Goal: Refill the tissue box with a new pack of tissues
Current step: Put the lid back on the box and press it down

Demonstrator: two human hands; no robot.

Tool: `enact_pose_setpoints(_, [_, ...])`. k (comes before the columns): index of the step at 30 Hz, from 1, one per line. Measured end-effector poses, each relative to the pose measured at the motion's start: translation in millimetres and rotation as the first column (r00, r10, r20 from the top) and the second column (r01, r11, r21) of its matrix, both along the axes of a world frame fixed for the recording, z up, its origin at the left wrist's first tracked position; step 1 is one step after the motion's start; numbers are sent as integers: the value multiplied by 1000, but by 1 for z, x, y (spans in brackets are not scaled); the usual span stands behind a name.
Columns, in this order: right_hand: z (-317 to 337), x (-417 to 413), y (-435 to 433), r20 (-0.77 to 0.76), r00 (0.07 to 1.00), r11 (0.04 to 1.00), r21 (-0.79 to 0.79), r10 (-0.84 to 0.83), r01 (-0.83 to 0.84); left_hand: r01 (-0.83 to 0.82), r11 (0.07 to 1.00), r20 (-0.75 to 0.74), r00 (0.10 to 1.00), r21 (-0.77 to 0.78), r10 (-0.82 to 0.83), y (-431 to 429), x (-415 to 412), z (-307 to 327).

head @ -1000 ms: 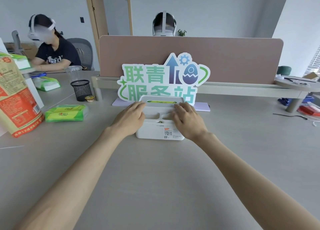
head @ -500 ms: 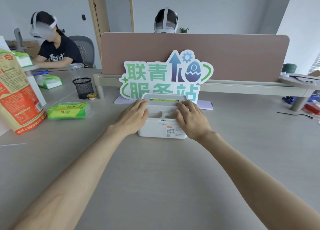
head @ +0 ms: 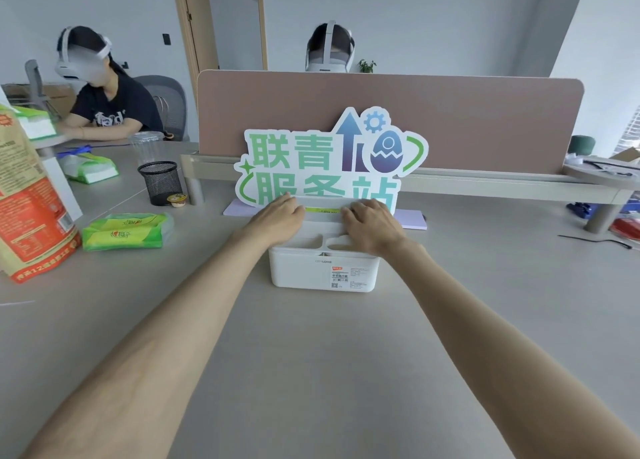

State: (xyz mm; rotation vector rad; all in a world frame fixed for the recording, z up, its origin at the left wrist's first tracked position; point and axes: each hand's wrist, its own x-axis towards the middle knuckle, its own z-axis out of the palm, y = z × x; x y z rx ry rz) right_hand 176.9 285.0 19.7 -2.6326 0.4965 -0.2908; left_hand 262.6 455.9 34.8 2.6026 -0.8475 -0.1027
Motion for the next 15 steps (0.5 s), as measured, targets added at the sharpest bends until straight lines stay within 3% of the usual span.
enact_pose_setpoints(4, [3,1,-1,11,999,997,-57,-47,47,-47,998,39,998,-36,49,-8,7,-8])
enact_pose_setpoints(8, [3,3,-7,10,1000,986,-165,21,-20,-33,999,79,996,-44,36,-10,14,-15])
enact_pose_setpoints(12, [-10,6,-12,57,994,984,-162,89,-79,-26,999,152,988,43,19,-11,14,-18])
enact_pose_setpoints(15, [-8,5,-10,75,994,984,-169,76,-63,-56,998,165,985,-15,58,-14,9,-18])
